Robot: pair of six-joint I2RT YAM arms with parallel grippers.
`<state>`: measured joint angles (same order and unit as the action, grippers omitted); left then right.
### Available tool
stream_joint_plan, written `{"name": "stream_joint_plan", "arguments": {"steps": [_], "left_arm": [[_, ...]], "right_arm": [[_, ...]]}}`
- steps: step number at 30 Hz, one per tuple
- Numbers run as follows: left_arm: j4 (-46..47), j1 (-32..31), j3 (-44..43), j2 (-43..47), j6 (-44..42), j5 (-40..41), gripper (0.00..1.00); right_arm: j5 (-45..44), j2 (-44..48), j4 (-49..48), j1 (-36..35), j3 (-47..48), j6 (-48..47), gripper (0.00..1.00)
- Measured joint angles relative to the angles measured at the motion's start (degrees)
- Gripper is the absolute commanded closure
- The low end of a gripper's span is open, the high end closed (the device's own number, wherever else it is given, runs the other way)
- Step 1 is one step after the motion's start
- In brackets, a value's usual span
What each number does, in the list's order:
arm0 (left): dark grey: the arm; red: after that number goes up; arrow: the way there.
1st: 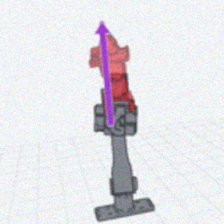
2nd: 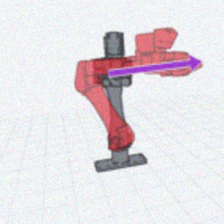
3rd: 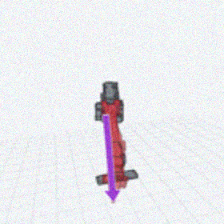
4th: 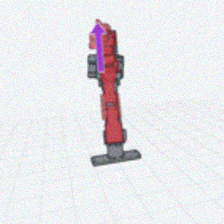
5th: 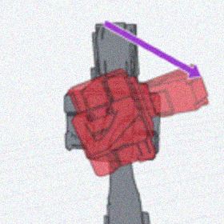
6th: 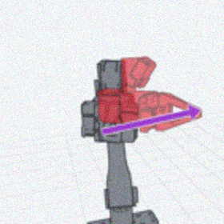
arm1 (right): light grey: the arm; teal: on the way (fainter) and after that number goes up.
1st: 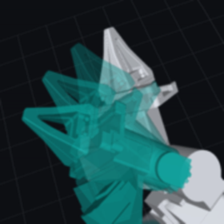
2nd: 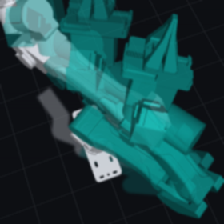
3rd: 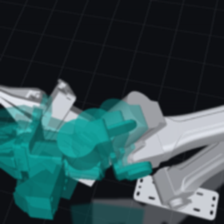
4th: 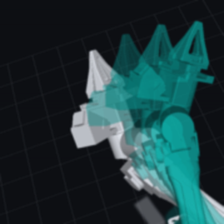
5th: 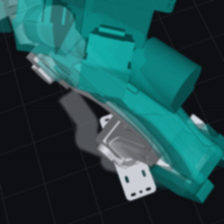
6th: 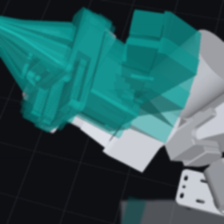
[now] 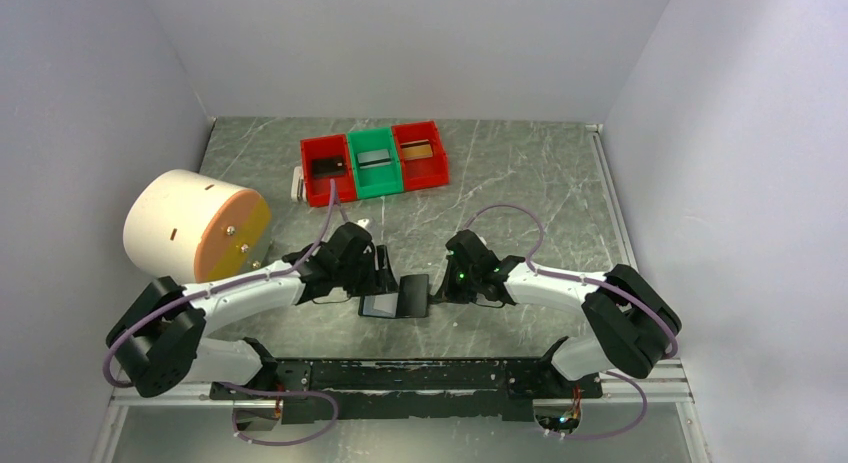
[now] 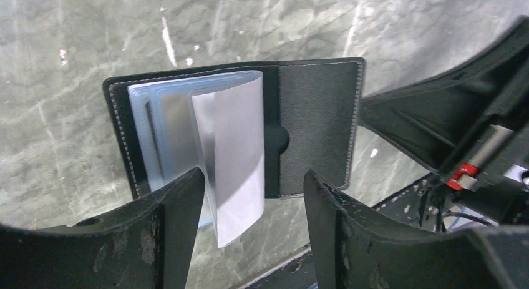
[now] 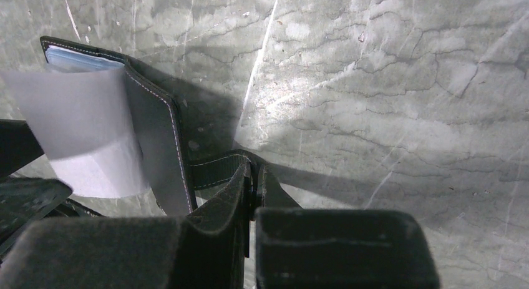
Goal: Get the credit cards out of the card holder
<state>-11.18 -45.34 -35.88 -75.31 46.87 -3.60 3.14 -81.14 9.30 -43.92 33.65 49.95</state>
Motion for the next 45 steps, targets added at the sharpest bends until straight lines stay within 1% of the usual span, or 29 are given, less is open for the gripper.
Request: {"name": "stream_joint_plan", "arguments": {"steps": [6, 8, 11, 16, 24, 28, 29, 33, 36, 38, 40, 45], "left_arm": [[2.3, -0.2, 0.0, 1.6, -0.9, -2.4, 0.37], [3.5, -0.2, 0.0, 1.5, -1.5, -4.4, 0.36], [6.3, -0.3, 0.0, 0.4, -2.1, -7.3, 0.38], [8.5, -0.6, 0.0, -3.1, -2.3, -10.0, 0.39], [13.9, -1.1, 0.0, -6.2, -2.3, -15.2, 0.29], [15.3, -1.6, 0.0, -7.2, -2.1, -16.3, 0.29], [15.6, -1.7, 0.0, -7.5, -2.1, -16.5, 0.3], [16.9, -1.8, 0.0, -8.3, -1.9, -17.7, 0.31], [18.0, -1.9, 0.0, -9.0, -1.8, -18.5, 0.37], [18.3, -2.1, 0.0, -9.9, -1.7, -18.6, 0.38], [18.3, -2.5, 0.0, -10.6, -1.6, -18.6, 0.43], [18.2, -3.3, 0.0, -10.8, -1.4, -18.4, 0.5]], "right_arm": [[0.1, 0.0, 0.0, 0.0, 0.0, 0.0, 0.97], [0.1, 0.0, 0.0, 0.0, 0.0, 0.0, 0.95], [0.2, 0.0, 0.0, 0.0, 0.1, 0.0, 0.93], [0.4, 0.0, 0.4, 0.0, 0.3, 0.0, 0.84], [1.4, 2.4, 0.8, 0.1, 1.2, 0.2, 0.74], [1.7, 3.9, 0.9, 0.1, 1.3, 0.7, 0.65], [1.7, 4.4, 0.9, 0.1, 1.3, 0.9, 0.63], [1.5, 6.2, 1.0, 0.5, 1.3, 1.3, 0.63], [0.9, 6.9, 1.8, 0.8, 1.3, 1.6, 0.63], [0.4, 7.5, 2.4, 1.0, 1.3, 1.9, 0.64], [-0.2, 8.5, 2.8, 1.1, 1.3, 2.3, 0.7], [-0.6, 11.0, 2.8, 1.5, 1.3, 2.3, 0.81]]}}
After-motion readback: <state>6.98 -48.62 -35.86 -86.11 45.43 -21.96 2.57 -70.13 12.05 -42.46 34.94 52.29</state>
